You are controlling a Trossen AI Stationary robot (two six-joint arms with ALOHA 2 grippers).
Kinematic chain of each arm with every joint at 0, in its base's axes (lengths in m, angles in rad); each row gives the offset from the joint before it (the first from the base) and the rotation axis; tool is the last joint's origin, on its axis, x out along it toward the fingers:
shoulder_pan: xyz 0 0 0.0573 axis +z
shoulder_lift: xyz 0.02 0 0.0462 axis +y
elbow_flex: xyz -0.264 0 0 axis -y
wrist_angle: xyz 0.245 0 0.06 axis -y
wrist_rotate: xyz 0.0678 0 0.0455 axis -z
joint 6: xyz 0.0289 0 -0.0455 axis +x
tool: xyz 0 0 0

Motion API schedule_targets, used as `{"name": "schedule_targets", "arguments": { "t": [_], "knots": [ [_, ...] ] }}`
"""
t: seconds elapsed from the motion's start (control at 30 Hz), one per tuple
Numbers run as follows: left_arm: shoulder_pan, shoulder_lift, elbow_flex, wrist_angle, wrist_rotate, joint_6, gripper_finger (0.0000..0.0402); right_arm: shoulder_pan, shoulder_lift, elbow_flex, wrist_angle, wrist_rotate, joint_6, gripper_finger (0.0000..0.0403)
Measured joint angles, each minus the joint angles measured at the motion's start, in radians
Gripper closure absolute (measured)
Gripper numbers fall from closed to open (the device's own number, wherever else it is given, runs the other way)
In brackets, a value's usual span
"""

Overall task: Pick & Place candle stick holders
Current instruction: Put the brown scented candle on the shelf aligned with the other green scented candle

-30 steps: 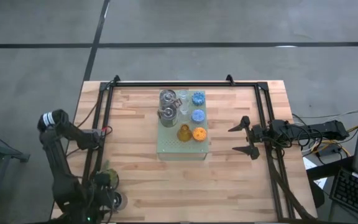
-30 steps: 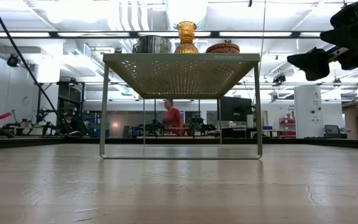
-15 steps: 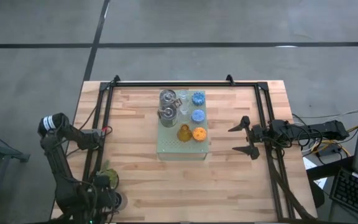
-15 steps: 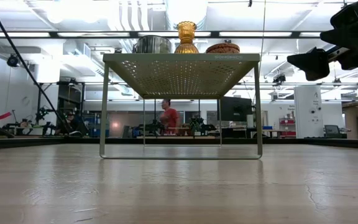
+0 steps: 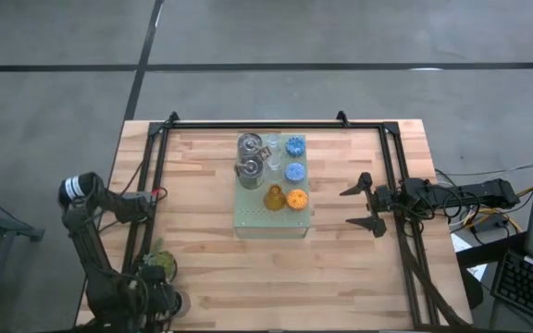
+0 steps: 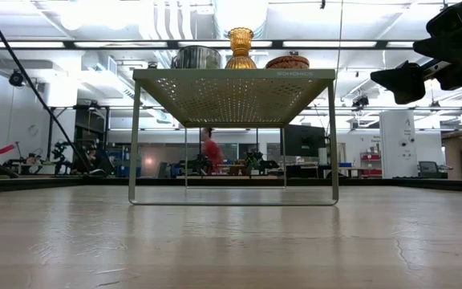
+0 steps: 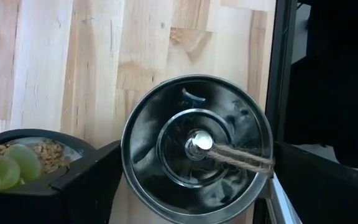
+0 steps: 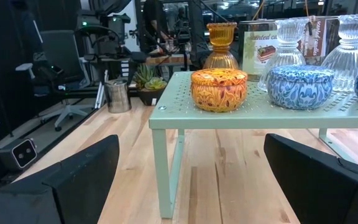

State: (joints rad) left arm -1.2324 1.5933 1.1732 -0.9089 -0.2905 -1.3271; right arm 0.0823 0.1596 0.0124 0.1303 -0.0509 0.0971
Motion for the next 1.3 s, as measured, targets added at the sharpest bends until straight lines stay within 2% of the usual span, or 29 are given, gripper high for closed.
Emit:
{"name": "schedule_targets", "arguments": {
  "t": [0.53, 0.67, 0.77, 1.3],
  "knots": [
    [0.056, 0.070, -0.001, 0.001, 0.003, -0.034, 0.0004, 0.000, 0.000, 0.000, 0.000, 0.000, 0.000, 0.0012],
    [0.084, 0.069, -0.001, -0.005, 0.025, -0.022, 0.0023, 0.000, 0.000, 0.000, 0.000, 0.000, 0.000, 0.0012],
    [0.100, 0.068, -0.001, -0.003, 0.028, 0.015, 0.0039, 0.000, 0.000, 0.000, 0.000, 0.000, 0.000, 0.0012],
    [0.210, 0.027, -0.002, -0.011, -0.026, 0.258, 0.0034, 0.000, 0.000, 0.000, 0.000, 0.000, 0.000, 0.0012]
  ]
}}
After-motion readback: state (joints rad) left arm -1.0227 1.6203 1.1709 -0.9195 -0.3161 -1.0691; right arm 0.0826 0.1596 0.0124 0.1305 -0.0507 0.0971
